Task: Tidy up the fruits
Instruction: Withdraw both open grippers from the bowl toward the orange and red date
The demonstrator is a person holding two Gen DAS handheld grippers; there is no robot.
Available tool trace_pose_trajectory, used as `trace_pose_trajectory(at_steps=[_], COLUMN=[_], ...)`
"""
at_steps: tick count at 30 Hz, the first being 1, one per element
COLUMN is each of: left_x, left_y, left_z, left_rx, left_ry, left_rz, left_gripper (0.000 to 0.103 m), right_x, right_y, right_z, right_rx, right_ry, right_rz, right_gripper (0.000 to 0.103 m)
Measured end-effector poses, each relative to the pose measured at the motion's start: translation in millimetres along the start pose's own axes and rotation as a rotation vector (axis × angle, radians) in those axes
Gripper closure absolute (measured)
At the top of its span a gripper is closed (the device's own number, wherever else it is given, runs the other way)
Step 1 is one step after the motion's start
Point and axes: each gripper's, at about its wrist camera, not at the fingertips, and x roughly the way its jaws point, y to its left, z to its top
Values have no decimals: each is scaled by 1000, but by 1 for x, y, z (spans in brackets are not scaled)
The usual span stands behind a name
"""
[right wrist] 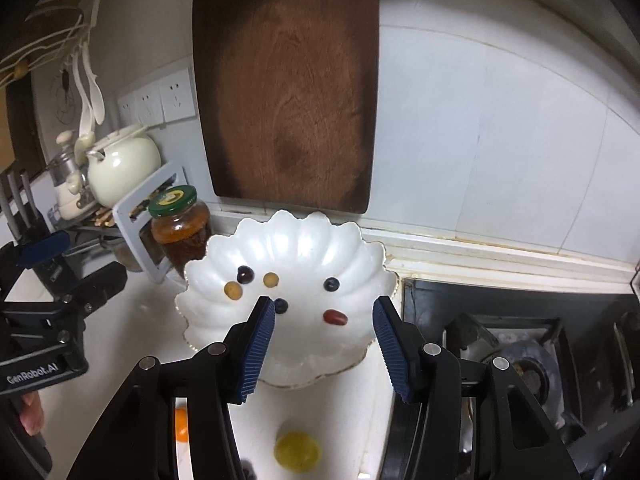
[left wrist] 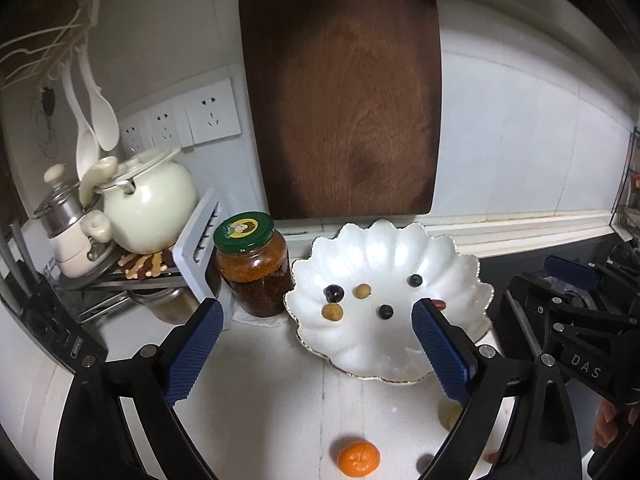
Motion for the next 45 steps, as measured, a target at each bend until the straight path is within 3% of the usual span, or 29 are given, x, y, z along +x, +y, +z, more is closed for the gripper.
trace_pose_trajectory(at_steps=[16, 33, 45], left_x=[-56, -61, -52], left_y=[1, 8, 11], left_z=[-41, -98, -137], left_rx=[31, 27, 31], left_ry=[-64, 27, 103], left_rz=[4, -28, -49], left_gripper=[6, 6, 7], right_x=[-58, -78, -65], right_y=[9, 31, 48], right_z=[-39, -82, -120], right_rx=[-30, -82, -103], right_ry=[-80, -92, 2], right_rz=[-28, -29, 25], right_gripper=[50, 50, 51])
